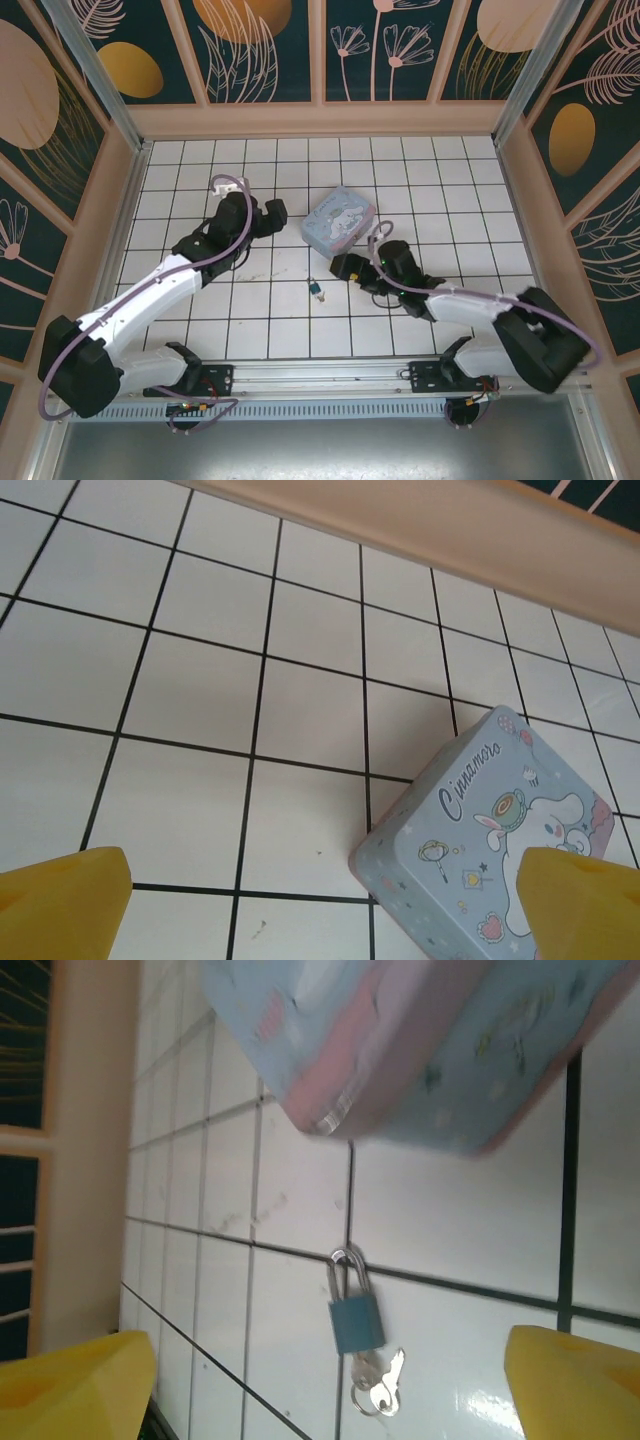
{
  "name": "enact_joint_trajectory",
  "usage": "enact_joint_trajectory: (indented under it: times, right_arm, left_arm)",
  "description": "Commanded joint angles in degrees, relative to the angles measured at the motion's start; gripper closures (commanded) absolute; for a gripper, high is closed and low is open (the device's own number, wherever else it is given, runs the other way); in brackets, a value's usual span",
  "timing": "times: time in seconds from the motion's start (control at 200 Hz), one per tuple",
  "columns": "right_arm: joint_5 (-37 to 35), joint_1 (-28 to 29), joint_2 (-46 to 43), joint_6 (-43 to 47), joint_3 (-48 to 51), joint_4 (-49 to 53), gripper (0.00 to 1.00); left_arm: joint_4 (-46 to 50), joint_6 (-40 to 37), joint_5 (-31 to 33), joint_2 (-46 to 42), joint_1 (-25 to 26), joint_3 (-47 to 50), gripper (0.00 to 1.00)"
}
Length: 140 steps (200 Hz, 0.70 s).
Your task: Unlock a padlock with a key
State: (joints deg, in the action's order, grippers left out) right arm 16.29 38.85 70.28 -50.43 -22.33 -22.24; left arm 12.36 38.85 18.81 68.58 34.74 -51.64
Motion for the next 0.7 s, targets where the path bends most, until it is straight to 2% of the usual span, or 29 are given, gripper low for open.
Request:
enact_joint_trajectory:
  times: [0.0,0.16,0.29,0.37,0.505,0.601,0.696]
  right_arm:
    - [-1.9,-4.4,-7.6,4.9,-3.3,12.7,0.01]
    - [-10.0,-12.6,-13.8,11.8,-12.1,27.7,0.01]
    - [-16.4,-19.5,-13.5,15.3,-17.2,31.7,0.01]
    - [-16.9,-24.4,-12.4,15.1,-17.5,29.8,0.01]
    - [-24.3,-28.8,-11.1,15.6,-16.0,23.3,0.01]
    - [-29.4,-29.2,-10.0,20.6,-14.6,17.7,0.01]
    - [-30.7,-29.4,-8.5,30.4,-14.3,13.7,0.01]
  left_arm:
    - [2.5,-0.9,3.6,-1.9,-0.8,-1.4,0.01]
    - [1.1,-2.4,12.9,-5.3,-0.9,-0.5,0.01]
    - [-6.1,-7.5,22.1,-10.1,-0.8,3.6,0.02]
    - [-12.5,-12.8,27.9,-12.6,-0.8,6.8,0.02]
    - [-30.5,-25.8,35.1,-17.1,-0.9,15.9,0.01]
    - [-39.2,-33.9,35.0,-18.3,-2.9,21.1,0.01]
    - [-43.2,-36.3,32.2,-16.2,-7.4,24.8,0.01]
